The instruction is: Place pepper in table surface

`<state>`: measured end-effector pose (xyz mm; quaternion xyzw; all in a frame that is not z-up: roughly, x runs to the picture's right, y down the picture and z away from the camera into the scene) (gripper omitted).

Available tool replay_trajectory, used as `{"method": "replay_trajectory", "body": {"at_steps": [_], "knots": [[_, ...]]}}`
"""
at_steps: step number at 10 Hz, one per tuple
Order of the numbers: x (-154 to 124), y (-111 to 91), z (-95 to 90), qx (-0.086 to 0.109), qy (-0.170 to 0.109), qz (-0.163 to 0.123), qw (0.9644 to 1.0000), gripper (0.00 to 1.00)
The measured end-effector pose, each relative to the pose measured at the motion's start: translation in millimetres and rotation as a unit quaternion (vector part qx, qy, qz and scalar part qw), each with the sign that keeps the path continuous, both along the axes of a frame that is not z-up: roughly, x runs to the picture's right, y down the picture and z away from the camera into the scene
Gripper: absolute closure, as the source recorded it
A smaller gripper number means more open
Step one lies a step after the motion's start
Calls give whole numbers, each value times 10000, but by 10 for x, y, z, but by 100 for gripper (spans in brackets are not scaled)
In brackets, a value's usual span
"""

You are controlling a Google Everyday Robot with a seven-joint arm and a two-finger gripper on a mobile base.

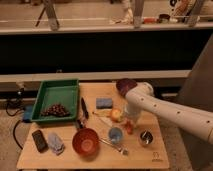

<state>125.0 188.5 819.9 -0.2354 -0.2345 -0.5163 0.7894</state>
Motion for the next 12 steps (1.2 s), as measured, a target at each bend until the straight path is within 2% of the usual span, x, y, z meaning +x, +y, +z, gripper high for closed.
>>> {"method": "replay_trajectory", "body": {"at_steps": [5,9,12], "knots": [[30,35,244,-244,81,187,9995,20],[78,0,249,-266,32,250,9993,20],[101,-4,186,-233,-228,99,9994,20]]}}
